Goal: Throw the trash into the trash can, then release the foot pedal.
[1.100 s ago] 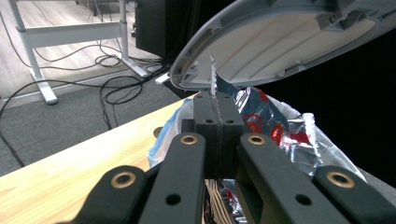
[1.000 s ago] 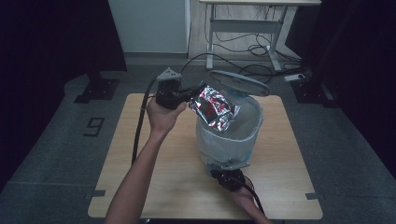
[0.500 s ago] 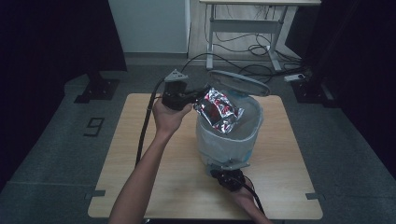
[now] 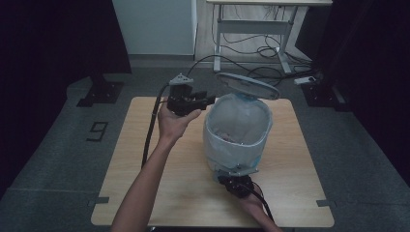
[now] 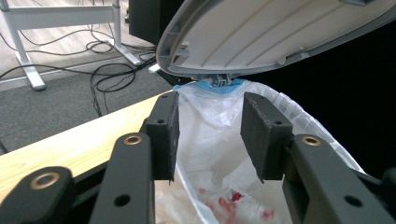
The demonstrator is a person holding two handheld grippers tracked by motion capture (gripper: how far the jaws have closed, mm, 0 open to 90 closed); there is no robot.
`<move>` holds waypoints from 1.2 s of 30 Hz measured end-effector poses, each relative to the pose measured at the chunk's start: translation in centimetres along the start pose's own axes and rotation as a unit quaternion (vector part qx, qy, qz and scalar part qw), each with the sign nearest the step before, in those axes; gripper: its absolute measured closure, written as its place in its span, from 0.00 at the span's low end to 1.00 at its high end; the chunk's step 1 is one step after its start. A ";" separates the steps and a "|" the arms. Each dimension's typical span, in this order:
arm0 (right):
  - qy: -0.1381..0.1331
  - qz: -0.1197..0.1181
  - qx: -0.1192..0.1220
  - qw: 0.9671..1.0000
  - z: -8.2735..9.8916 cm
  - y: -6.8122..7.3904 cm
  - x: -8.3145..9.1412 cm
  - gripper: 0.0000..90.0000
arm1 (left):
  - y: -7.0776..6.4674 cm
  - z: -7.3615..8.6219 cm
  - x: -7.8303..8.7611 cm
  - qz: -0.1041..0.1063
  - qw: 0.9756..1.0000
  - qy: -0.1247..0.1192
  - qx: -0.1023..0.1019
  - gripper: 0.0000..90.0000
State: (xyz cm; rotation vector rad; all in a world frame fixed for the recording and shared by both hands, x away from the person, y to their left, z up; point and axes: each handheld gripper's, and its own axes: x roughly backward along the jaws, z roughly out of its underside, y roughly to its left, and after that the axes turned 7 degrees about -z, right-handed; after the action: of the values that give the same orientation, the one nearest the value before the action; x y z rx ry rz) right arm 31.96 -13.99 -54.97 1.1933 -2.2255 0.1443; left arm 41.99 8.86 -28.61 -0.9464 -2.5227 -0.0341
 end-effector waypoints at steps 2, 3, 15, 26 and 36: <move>0.000 0.000 0.000 1.000 0.0 0.0 0.0 1.00 | 0.1 0.1 0.4 -0.004 1.000 -0.002 -0.002 0.62; 0.000 0.000 0.000 1.000 0.0 0.0 0.0 1.00 | 0.3 0.3 0.7 -0.006 1.000 -0.004 -0.003 0.62; 0.000 0.000 0.000 1.000 0.0 0.0 0.0 1.00 | 1.7 2.3 3.5 -0.028 0.999 0.001 -0.034 0.56; 0.000 0.000 -0.001 1.000 0.0 0.0 0.0 1.00 | 2.9 4.8 5.5 -0.049 0.998 0.008 -0.037 0.53; -0.005 -0.001 0.001 1.000 0.1 -0.1 0.0 1.00 | 3.7 7.9 6.6 -0.057 0.997 0.020 -0.041 0.49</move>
State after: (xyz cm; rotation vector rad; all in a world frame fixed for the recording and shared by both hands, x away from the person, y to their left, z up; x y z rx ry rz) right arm 31.97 -14.07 -55.05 1.1984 -2.2336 0.1403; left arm 36.82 17.18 -33.53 -0.8241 -2.5522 -0.1895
